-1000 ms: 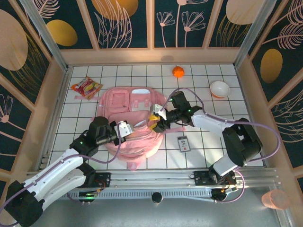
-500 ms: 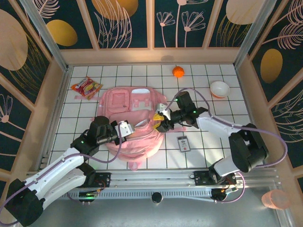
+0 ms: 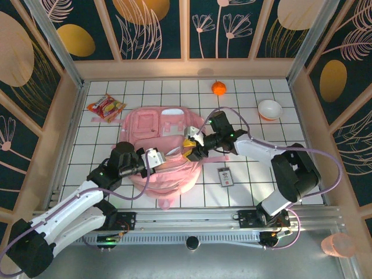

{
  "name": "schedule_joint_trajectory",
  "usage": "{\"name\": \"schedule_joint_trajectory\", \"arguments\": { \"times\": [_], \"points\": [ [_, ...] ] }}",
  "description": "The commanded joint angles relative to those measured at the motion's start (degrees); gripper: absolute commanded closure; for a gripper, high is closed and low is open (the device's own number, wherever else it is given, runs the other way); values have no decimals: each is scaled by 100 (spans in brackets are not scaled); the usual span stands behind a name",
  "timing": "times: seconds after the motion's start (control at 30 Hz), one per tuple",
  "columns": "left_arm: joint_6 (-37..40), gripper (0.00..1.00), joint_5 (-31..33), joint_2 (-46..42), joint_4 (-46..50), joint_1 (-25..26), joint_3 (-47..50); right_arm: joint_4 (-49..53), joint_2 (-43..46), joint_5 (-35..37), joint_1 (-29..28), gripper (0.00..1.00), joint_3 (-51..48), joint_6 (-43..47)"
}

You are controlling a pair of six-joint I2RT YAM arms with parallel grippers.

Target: Pack the student bag

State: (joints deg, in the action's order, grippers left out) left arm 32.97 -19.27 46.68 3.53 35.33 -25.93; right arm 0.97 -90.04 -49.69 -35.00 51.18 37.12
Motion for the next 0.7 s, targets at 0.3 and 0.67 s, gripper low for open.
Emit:
{"name": "schedule_joint_trajectory", "arguments": {
  "times": [0.3, 0.67],
  "points": [
    [-80, 100, 36, 192, -853, 7, -250, 630, 764, -453, -148, 58, -90, -114],
    [-137, 100, -161, 158, -946, 9, -291, -238, 709, -238, -134, 64, -426, -699]
  ]
}}
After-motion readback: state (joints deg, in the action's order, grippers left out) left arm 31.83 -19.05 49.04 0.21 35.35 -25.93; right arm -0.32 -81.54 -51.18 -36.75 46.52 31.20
